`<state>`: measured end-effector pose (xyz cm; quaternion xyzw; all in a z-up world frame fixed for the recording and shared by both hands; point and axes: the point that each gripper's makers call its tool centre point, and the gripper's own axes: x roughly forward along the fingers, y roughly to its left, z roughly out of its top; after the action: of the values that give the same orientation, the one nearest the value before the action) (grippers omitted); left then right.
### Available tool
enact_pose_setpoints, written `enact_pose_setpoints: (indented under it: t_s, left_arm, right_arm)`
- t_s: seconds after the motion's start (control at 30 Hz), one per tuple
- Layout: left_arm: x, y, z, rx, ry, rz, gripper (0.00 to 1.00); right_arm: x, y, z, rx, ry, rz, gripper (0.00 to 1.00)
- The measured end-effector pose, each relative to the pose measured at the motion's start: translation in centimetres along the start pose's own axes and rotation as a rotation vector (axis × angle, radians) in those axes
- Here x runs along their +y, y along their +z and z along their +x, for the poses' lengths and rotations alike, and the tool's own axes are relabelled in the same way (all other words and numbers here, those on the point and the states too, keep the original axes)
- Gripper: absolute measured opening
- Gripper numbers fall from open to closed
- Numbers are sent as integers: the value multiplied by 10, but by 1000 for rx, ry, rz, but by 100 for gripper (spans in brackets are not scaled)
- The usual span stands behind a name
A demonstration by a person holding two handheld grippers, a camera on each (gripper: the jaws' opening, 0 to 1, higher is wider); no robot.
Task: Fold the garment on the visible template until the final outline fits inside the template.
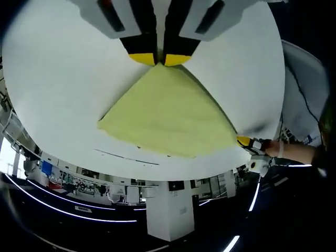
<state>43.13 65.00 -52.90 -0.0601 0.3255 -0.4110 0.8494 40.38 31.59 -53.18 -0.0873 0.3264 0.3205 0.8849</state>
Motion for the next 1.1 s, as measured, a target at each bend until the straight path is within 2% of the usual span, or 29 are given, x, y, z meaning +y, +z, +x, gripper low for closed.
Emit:
enact_pose_setpoints:
  t_s: [0.23,0.83,1.03,1.1]
  left_arm:
    - [0,1,-6,-2,-4,-12,0]
    - [7,-6,-28,-1,35,-29,0]
    - [-2,-7,-23,18,5,56,0]
    - [-2,-5,-19,17,-1,49,1]
  right_arm:
    - [0,1,-1,7,10,-12,0]
    - [-2,2,-8,26,59,-35,0]
    - [-1,1,-6,35,63,-28,0]
    - [0,1,-5,38,62,-22,0]
